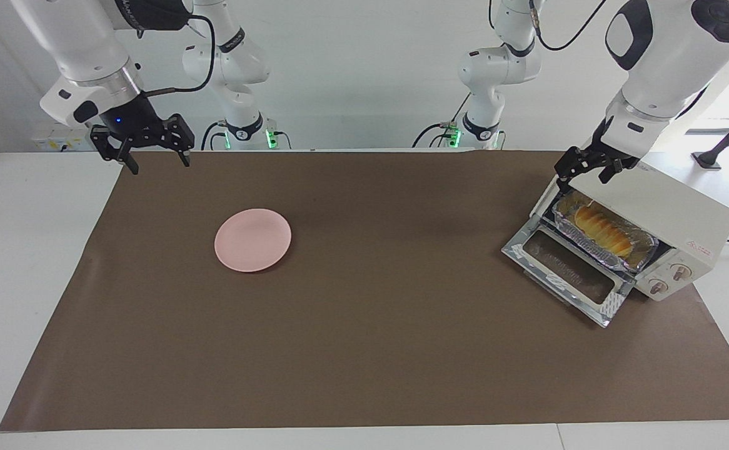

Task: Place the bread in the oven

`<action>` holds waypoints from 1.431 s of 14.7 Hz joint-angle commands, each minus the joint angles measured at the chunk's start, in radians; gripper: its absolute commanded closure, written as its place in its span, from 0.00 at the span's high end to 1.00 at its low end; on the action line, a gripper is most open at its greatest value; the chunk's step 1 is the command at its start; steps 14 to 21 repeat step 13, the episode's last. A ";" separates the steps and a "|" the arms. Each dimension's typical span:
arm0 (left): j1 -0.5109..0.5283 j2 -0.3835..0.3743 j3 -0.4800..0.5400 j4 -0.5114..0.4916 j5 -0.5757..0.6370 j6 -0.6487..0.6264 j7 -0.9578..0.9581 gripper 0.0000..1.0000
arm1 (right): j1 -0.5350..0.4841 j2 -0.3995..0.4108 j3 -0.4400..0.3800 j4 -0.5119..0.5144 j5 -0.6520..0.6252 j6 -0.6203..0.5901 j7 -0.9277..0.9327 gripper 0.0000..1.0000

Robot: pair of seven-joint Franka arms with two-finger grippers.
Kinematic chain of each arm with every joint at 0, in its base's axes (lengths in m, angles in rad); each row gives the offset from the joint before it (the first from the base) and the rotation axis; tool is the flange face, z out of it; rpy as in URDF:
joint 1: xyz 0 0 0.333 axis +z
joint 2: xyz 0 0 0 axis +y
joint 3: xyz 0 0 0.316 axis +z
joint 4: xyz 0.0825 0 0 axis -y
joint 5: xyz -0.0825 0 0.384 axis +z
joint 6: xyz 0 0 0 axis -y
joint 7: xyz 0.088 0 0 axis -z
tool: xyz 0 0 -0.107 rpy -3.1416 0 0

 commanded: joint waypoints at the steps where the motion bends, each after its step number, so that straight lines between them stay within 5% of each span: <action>1: -0.001 -0.026 -0.001 -0.031 -0.008 0.031 0.014 1.00 | -0.011 -0.021 0.006 -0.022 0.003 0.004 0.015 1.00; 21: -0.001 -0.021 -0.001 -0.023 -0.016 0.034 0.089 1.00 | -0.011 -0.021 0.006 -0.022 0.003 0.004 0.015 1.00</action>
